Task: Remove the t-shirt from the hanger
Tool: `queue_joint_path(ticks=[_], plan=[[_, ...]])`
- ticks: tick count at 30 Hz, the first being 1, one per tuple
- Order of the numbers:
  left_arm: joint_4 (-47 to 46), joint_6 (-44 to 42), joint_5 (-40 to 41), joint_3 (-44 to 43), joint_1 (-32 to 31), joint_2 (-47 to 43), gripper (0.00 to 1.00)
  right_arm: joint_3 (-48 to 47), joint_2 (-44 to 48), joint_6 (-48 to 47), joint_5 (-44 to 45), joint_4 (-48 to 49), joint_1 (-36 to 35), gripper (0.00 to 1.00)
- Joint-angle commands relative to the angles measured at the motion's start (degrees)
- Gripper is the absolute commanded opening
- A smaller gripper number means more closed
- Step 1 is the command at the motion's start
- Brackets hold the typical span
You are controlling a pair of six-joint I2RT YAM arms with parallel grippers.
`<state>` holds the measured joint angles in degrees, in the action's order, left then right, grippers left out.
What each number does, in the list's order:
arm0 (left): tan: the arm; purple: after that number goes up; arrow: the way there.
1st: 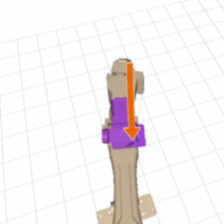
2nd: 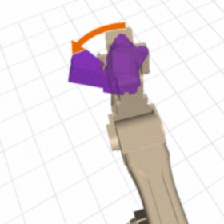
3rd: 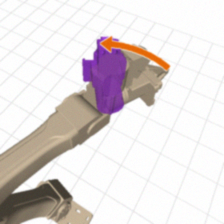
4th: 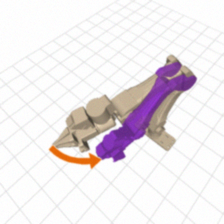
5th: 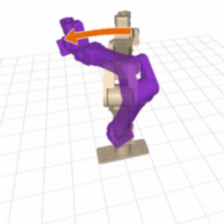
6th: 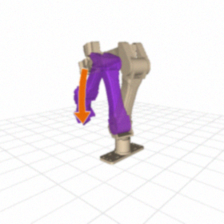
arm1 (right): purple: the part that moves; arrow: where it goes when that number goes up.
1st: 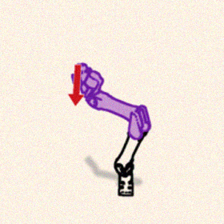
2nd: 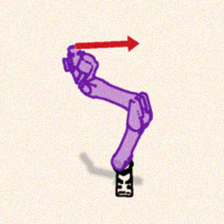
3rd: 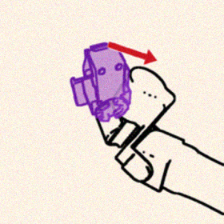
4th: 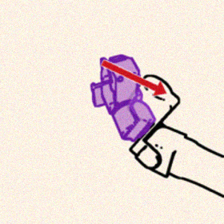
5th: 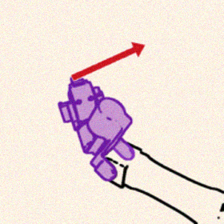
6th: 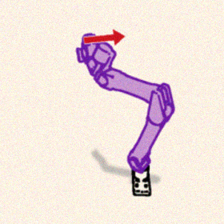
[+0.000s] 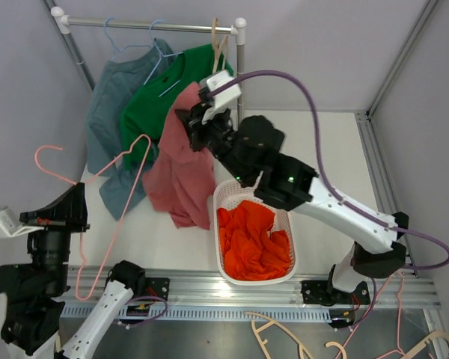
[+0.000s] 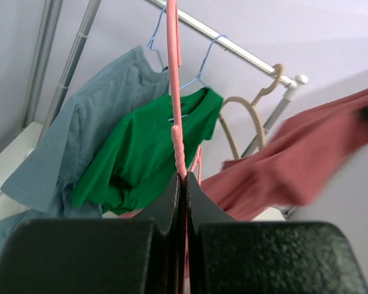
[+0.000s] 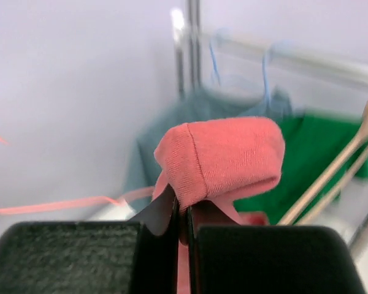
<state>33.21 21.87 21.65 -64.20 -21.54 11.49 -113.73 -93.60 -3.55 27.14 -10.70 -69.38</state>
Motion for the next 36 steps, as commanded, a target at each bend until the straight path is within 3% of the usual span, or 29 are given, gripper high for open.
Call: queue_joint_path(ticks=[1, 5, 8, 11, 14, 15, 17, 23, 30, 32, 34, 35, 36], plan=[[-1.05, 0.54, 4.45, -0.48, -0.17, 7.13, 0.01, -8.51, 4.39, -13.81, -1.21, 8.49, -3.73, 0.00], [0.45, 2.12, 4.72, -3.90, -0.17, 14.43, 0.01, -17.54, 3.00, -21.22, -1.20, 15.62, -6.99, 0.00], [-2.52, 1.08, 4.63, -4.96, -0.17, 18.65, 0.01, -24.31, 0.89, -24.03, -0.51, 15.10, -7.26, 0.00], [-7.00, -1.03, 3.23, -6.54, -0.26, 23.39, 0.01, -24.00, 1.40, -25.28, 3.79, 13.43, -6.91, 0.00], [-8.16, -3.40, 2.17, -11.63, -0.26, 28.48, 0.01, -11.12, 7.89, -23.61, 7.74, 15.52, -6.03, 0.00], [-8.68, -4.63, 2.00, -14.17, -0.17, 29.46, 0.01, -1.94, 12.52, -21.00, 8.63, 16.32, -5.59, 0.00], [-10.35, -5.87, 1.38, -15.33, -0.17, 31.66, 0.01, 6.99, 17.20, -16.08, 10.56, 15.45, -3.05, 0.00], [-10.71, -8.68, -0.47, -23.50, -0.26, 38.95, 0.01, 38.60, 33.45, 10.37, 11.72, 4.21, 4.34, 0.00], [-14.84, -11.23, -4.33, -24.12, -0.26, 46.07, 0.01, 60.54, 34.64, 43.50, 7.85, -12.83, 7.15, 0.00], [-14.93, -12.19, -7.40, -25.44, -0.26, 49.67, 0.01, 65.62, 30.96, 50.36, 0.67, -15.58, 7.42, 0.01], [-14.41, -12.46, -8.55, -28.68, -0.26, 52.49, 0.01, 67.67, 27.18, 51.19, -6.27, -15.06, 7.68, 0.09], [-13.45, -12.99, -8.90, -29.74, -0.26, 55.20, 0.01, 68.03, 24.89, 50.84, -13.00, -14.97, 7.60, 0.19], [-12.74, -12.99, -8.30, -32.88, -0.52, 56.62, 0.01, 67.68, 20.96, 48.23, -15.07, -16.18, 7.42, 0.58]])
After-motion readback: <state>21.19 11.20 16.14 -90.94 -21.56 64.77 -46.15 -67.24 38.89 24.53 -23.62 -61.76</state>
